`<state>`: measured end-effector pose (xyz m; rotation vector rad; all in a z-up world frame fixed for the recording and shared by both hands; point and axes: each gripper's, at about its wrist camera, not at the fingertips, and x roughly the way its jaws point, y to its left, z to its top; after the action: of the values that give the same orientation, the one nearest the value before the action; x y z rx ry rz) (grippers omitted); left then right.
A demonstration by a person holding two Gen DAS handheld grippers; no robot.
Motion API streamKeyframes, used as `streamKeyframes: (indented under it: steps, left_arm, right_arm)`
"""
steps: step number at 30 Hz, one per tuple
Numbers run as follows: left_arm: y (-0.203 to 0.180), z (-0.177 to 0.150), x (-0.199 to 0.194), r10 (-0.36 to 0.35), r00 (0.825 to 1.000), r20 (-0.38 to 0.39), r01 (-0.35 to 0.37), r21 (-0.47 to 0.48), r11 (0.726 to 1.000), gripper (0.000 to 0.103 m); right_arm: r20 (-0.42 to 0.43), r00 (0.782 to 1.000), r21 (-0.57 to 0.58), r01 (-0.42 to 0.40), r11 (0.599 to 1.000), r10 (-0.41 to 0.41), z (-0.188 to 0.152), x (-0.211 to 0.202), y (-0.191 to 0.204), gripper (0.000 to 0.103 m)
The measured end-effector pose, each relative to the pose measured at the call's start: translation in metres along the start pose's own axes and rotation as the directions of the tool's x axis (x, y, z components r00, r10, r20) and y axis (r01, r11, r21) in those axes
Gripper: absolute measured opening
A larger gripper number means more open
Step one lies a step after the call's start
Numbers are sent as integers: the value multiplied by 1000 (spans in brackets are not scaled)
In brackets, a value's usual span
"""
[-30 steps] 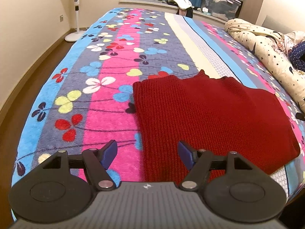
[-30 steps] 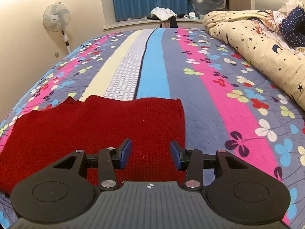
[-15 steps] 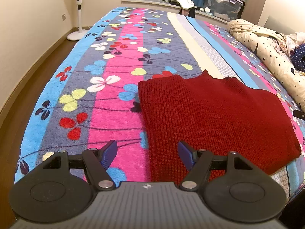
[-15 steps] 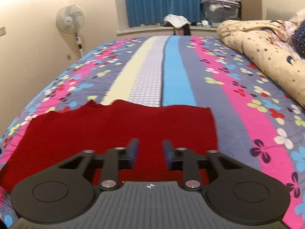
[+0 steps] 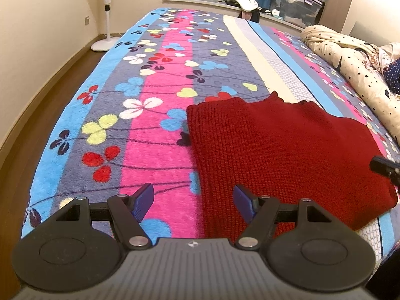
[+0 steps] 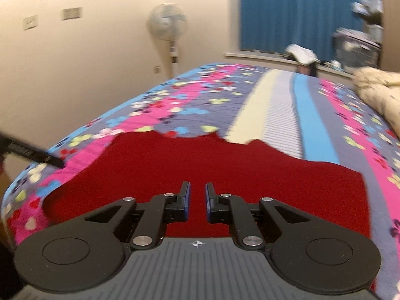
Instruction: Fold small clothes
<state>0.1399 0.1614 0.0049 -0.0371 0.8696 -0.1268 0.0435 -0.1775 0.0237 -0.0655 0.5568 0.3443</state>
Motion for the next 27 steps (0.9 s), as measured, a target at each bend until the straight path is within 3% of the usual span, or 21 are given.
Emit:
streamKeyframes:
  steps: [8, 11, 13, 19, 27]
  left_arm:
    - [3, 2, 5, 16, 1000, -10, -16, -11, 1000, 75]
    - [5, 2, 7, 20, 1000, -15, -21, -19, 1000, 75]
    - [6, 3, 8, 25, 1000, -19, -25, -22, 999, 75]
    - [10, 5, 12, 34, 999, -30, -35, -37, 999, 75]
    - [16, 9, 19, 42, 998, -44, -45, -64, 997, 75]
  right_arm:
    - [2, 992, -160, -128, 979, 129, -5, 10, 62, 13]
    - [1, 984, -225, -175, 959, 179, -7, 14, 85, 21]
    - [-3, 977, -277, -207, 938, 214, -12, 16, 103, 31]
    - [-30, 959, -400, -271, 875, 283, -29, 26, 148, 42]
    - [-78, 953, -567, -285, 773, 294, -52, 45, 187, 54]
